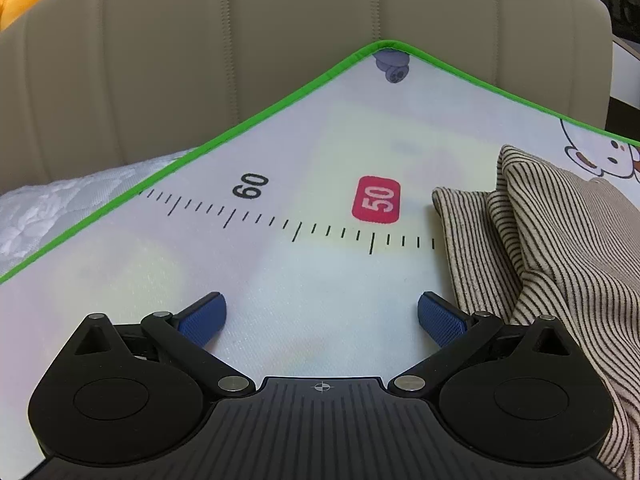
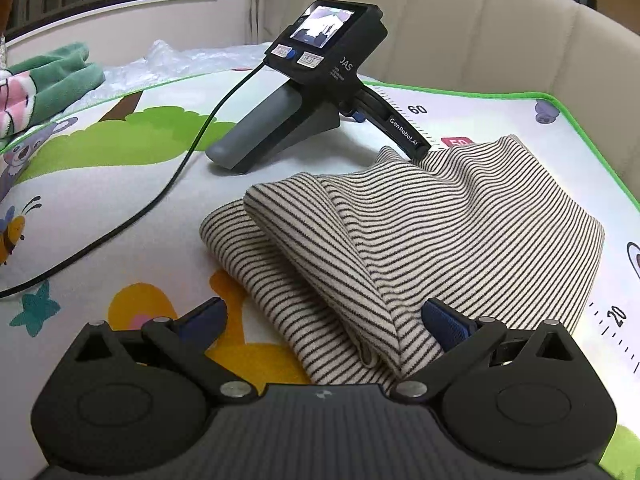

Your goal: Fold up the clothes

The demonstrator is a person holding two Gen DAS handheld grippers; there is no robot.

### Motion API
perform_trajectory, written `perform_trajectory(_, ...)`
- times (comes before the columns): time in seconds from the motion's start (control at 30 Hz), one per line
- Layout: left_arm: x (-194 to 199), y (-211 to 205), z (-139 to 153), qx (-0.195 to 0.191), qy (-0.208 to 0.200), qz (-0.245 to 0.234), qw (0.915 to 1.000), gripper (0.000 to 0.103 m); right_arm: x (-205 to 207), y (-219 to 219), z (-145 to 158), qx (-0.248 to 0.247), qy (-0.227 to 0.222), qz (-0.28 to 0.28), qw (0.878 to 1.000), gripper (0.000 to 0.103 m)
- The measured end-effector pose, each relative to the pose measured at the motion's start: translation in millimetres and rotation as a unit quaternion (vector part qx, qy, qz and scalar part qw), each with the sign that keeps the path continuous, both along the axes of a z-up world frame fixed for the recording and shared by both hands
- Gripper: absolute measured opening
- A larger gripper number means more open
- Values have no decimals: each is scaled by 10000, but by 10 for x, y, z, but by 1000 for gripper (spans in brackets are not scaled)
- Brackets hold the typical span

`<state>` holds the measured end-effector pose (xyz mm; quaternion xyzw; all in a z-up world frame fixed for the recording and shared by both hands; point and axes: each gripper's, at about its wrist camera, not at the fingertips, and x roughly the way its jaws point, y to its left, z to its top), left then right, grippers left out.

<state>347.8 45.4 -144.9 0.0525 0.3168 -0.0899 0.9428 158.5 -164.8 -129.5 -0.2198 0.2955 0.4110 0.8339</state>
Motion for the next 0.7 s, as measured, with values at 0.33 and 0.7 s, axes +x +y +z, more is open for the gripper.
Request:
perform_trajectory(0.33,1,-4,-6,12,-4,-15,10000,103,-43,-8,7,-64,-68,-70,9999,103)
perform_trajectory(0.7,15,7,-12,-75,35,-25,10000,103,-31,54,-6,-171,-17,-234,9996,103)
